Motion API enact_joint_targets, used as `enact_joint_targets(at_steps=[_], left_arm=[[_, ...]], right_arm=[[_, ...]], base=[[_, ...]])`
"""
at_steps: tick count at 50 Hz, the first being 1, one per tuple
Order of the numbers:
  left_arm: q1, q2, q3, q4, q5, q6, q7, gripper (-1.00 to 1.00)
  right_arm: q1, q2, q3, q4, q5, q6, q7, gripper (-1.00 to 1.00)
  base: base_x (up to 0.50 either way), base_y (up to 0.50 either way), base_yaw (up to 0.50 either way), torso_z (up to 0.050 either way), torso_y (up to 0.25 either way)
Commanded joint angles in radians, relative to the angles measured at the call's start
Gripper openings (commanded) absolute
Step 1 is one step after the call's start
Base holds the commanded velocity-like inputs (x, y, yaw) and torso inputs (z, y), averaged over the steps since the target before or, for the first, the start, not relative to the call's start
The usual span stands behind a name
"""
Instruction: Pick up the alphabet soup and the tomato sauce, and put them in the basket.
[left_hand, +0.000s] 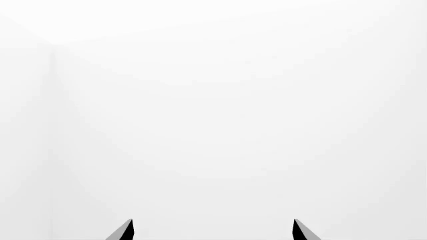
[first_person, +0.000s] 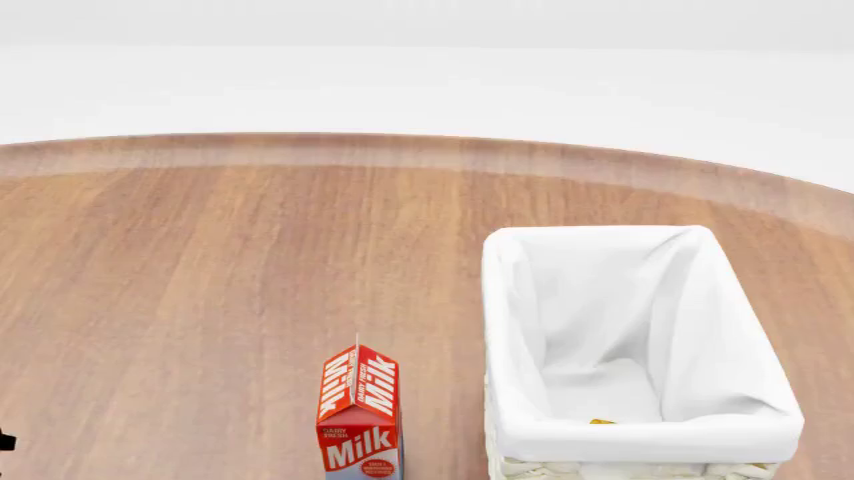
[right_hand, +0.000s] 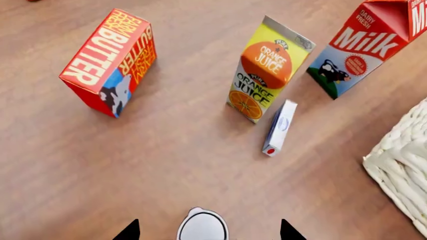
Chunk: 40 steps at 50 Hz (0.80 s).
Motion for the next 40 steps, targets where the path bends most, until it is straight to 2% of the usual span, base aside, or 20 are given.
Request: enact_joint_targets(at_steps=[1,5,16,18,20,26,29,32,35,36,40], left_arm=[[-0.001,-0.004,0.002,0.000,-0.002,0.002,-0.003,1.00],[-0.002,-0.006,0.001,0.000,-0.004,0.004,-0.004,1.00],[0.001,-0.011,0.002,-0.001,-0.003,0.012,-0.006,1.00],[0.004,-0.009,0.005,-0.004,0.001,0.015,-0.005,1.00],[0.004,-0.010,0.004,-0.004,-0.001,0.016,-0.005,1.00],[-0.001,-0.005,0.010,-0.006,0.002,0.013,-0.004,1.00],[0.003,-0.010,0.008,-0.004,0.002,0.017,-0.006,1.00],[0.005,-0.012,0.009,-0.002,0.003,0.018,-0.009,1.00],[0.010,-0.012,0.009,-0.005,0.006,0.024,-0.009,1.00],[0.010,-0.012,0.009,-0.005,0.006,0.024,-0.009,1.00],[0.009,-0.009,0.014,-0.008,0.011,0.023,-0.008,1.00]], right_arm=[[-0.038,-0.012,-0.014,0.035,-0.063,0.001,-0.025,1.00],[-0.082,-0.018,-0.030,0.044,-0.153,-0.009,-0.066,1.00],[-0.103,-0.039,-0.054,0.055,-0.210,-0.009,-0.083,1.00],[-0.084,-0.042,-0.050,0.055,-0.168,0.000,-0.061,1.00],[-0.115,-0.048,-0.071,0.073,-0.249,-0.010,-0.096,1.00],[-0.103,-0.057,-0.074,0.078,-0.217,-0.001,-0.079,1.00],[-0.143,-0.062,-0.102,0.105,-0.321,-0.026,-0.135,1.00],[-0.116,-0.061,-0.087,0.103,-0.257,-0.013,-0.108,1.00],[-0.154,-0.061,-0.114,0.129,-0.357,-0.043,-0.161,1.00],[-0.138,-0.059,-0.105,0.124,-0.320,-0.031,-0.145,1.00],[-0.163,-0.060,-0.124,0.151,-0.385,-0.058,-0.184,1.00]], base=[[0.00,0.00,0.00,0.000,0.000],[0.00,0.00,0.00,0.000,0.000],[0.00,0.00,0.00,0.000,0.000],[0.00,0.00,0.00,0.000,0.000],[0.00,0.00,0.00,0.000,0.000],[0.00,0.00,0.00,0.000,0.000],[0.00,0.00,0.00,0.000,0.000],[0.00,0.00,0.00,0.000,0.000],[0.00,0.00,0.00,0.000,0.000],[0.00,0.00,0.00,0.000,0.000],[0.00,0.00,0.00,0.000,0.000]])
